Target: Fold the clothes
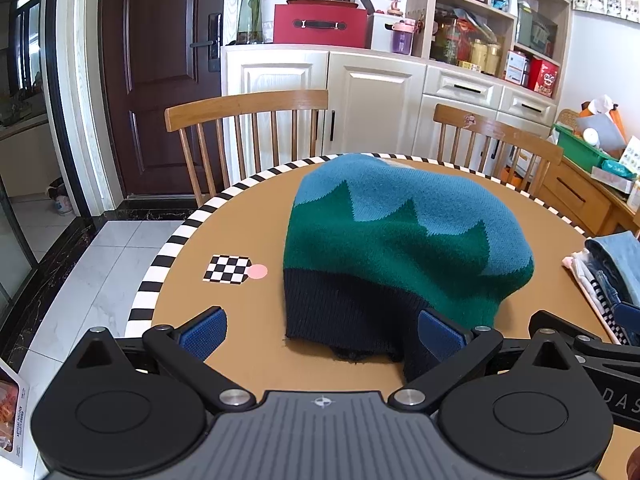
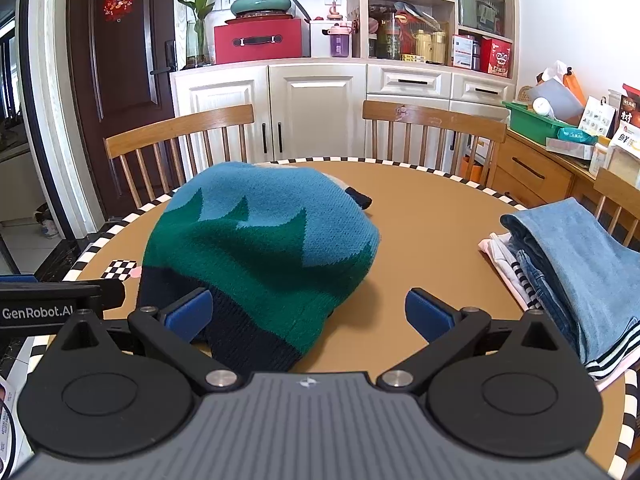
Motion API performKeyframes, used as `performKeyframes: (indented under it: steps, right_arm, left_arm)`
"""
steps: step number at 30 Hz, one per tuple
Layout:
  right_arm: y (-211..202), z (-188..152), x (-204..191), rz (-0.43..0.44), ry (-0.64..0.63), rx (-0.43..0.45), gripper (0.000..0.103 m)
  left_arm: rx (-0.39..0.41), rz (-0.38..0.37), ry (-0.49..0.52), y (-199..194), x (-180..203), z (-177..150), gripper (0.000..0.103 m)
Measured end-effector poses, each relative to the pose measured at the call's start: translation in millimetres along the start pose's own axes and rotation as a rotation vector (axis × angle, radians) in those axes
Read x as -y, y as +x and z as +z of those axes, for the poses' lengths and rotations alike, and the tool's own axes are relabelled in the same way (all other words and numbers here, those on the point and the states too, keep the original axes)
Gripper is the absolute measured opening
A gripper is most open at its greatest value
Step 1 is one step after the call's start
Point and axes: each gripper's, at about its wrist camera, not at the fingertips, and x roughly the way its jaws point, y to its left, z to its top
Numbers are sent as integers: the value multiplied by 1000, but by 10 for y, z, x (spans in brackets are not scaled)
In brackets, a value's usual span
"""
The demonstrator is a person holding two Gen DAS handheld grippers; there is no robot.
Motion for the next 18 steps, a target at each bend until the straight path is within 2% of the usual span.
performKeyframes:
  steps: [18]
  right_arm:
    - [102, -26, 89, -11, 12, -24, 103]
  left_arm:
    - [-34, -14, 19, 116, 43, -20, 103]
